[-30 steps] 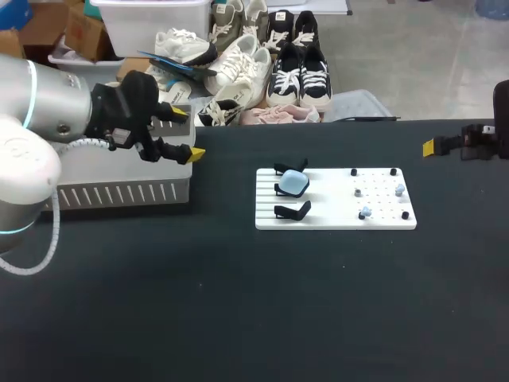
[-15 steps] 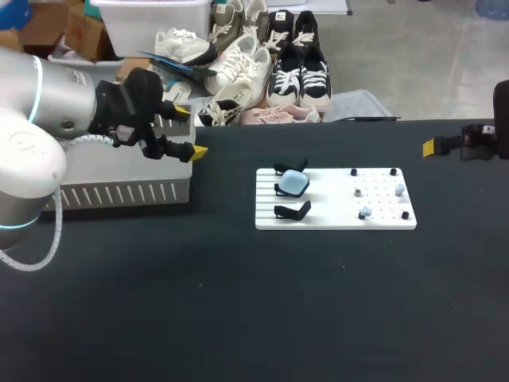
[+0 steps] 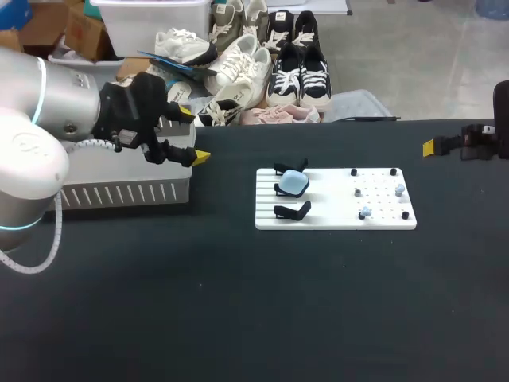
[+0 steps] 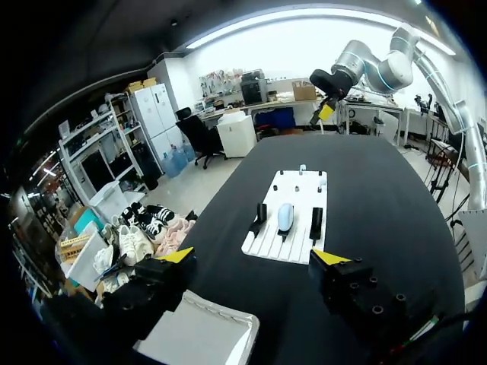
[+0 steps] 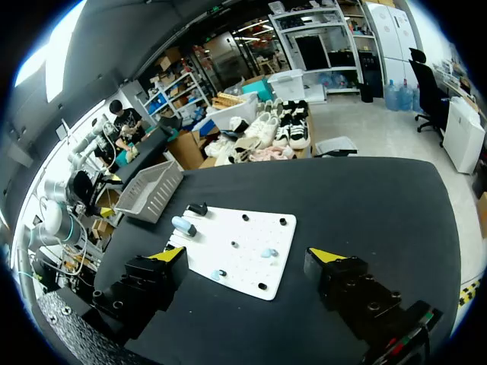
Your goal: Pick up each earbud case from the left stands, insert the matching earbuds, close the lid, and place the case in the box.
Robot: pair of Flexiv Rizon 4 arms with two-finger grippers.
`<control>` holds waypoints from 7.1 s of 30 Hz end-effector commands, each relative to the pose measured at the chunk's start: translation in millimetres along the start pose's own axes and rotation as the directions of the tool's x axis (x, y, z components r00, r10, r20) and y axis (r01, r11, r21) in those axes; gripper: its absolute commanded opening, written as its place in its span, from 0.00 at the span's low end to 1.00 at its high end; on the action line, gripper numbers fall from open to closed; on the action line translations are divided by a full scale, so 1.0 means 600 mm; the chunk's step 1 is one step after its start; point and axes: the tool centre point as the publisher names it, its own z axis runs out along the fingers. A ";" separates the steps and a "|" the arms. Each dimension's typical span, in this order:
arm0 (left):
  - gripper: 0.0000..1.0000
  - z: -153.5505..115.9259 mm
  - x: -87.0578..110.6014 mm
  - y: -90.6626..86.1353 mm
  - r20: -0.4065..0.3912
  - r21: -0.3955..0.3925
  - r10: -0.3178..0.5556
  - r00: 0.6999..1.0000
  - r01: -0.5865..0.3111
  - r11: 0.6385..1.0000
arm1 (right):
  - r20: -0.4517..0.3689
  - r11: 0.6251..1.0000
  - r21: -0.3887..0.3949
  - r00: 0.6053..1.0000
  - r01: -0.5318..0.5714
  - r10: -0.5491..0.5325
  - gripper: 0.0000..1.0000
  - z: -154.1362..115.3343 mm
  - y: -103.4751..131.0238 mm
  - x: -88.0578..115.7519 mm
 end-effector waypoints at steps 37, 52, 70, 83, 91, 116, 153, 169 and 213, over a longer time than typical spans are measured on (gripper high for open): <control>1.00 0.188 -0.021 -0.017 0.186 0.281 0.014 0.983 -0.067 0.957 | -0.001 1.000 0.000 1.000 0.000 0.000 1.00 0.000 0.000 0.000; 1.00 0.238 -0.020 -0.045 0.202 0.341 -0.006 0.979 -0.064 0.938 | -0.001 1.000 0.000 1.000 0.000 0.000 1.00 0.000 0.000 0.000; 1.00 0.247 -0.004 -0.059 0.166 0.352 -0.039 0.985 -0.022 0.936 | -0.001 1.000 0.000 1.000 0.000 0.000 1.00 0.000 0.000 0.000; 1.00 0.265 0.001 -0.071 0.157 0.370 -0.055 0.986 -0.007 0.929 | -0.001 1.000 0.000 1.000 0.000 0.000 1.00 0.000 0.000 0.000; 1.00 0.280 0.006 -0.065 0.151 0.384 -0.050 0.987 -0.012 0.923 | -0.001 1.000 0.000 1.000 0.000 0.000 1.00 0.000 0.000 0.000; 1.00 0.309 0.003 -0.072 0.120 0.424 -0.067 0.990 0.010 0.906 | -0.001 1.000 0.000 1.000 0.000 0.000 1.00 0.000 0.000 0.000; 1.00 0.323 0.012 -0.095 0.111 0.383 -0.083 0.990 0.034 0.923 | -0.001 1.000 0.000 1.000 0.000 0.000 1.00 0.000 0.000 0.000; 0.96 0.329 0.020 -0.096 0.100 0.378 -0.083 0.991 0.039 0.925 | -0.001 1.000 0.000 1.000 0.000 0.000 1.00 0.000 0.000 0.000; 0.57 0.333 0.013 -0.102 0.106 0.379 -0.077 0.991 0.031 0.925 | -0.001 1.000 0.000 1.000 0.000 0.000 1.00 0.000 0.000 0.000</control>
